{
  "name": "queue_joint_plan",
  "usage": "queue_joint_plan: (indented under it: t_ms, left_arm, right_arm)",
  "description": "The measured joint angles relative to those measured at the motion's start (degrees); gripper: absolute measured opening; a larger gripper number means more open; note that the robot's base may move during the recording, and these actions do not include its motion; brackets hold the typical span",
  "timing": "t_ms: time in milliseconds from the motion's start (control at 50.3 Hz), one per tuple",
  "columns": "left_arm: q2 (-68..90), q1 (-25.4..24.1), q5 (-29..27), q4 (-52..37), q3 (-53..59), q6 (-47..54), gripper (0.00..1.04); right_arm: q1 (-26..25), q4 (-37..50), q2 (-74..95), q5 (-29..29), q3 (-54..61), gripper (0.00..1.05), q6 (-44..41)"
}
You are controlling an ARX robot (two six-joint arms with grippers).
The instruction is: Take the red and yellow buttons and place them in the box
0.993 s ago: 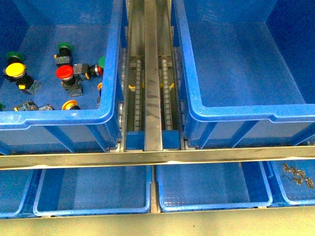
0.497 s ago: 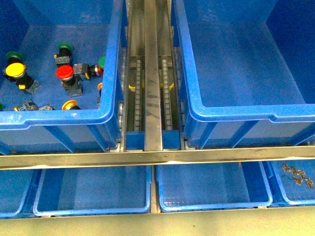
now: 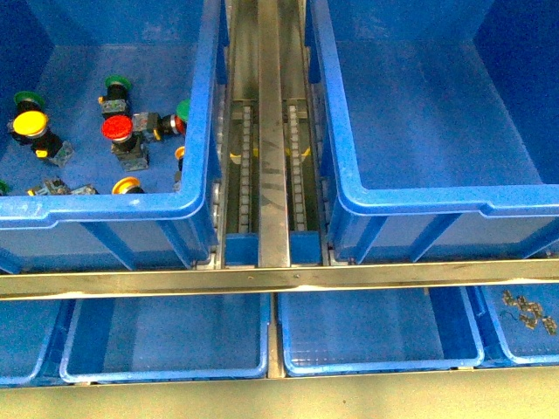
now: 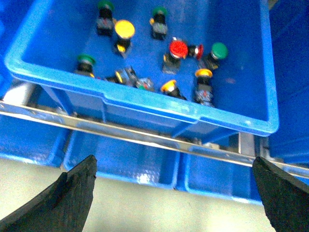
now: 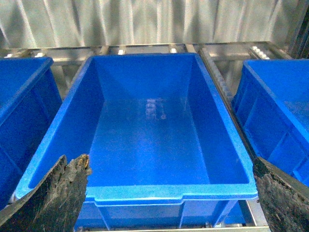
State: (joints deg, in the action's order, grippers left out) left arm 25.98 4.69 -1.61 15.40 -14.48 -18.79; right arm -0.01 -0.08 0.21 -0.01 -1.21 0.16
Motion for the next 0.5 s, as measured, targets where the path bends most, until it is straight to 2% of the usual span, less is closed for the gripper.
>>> queue_joint_plan:
  t_ms: [119,219,497]
  left_arm:
    - [13.2,0.2,1.6,-6.4,-6.6,-1.7,0.97]
    - [22.5,-1.0,4.7,-10.7,-11.6,1.2,0.97]
    - [52.4,-8.3,11.6,-13.9,-27.5,22.4,0.97]
  right_arm:
    - [0.0,0.0,0.0,0.0,0.0,0.99,0.0]
    - [0.0,0.0,0.0,0.0,0.0,0.99,0.0]
    - [0.0,0.0,0.0,0.0,0.0,0.99,0.0]
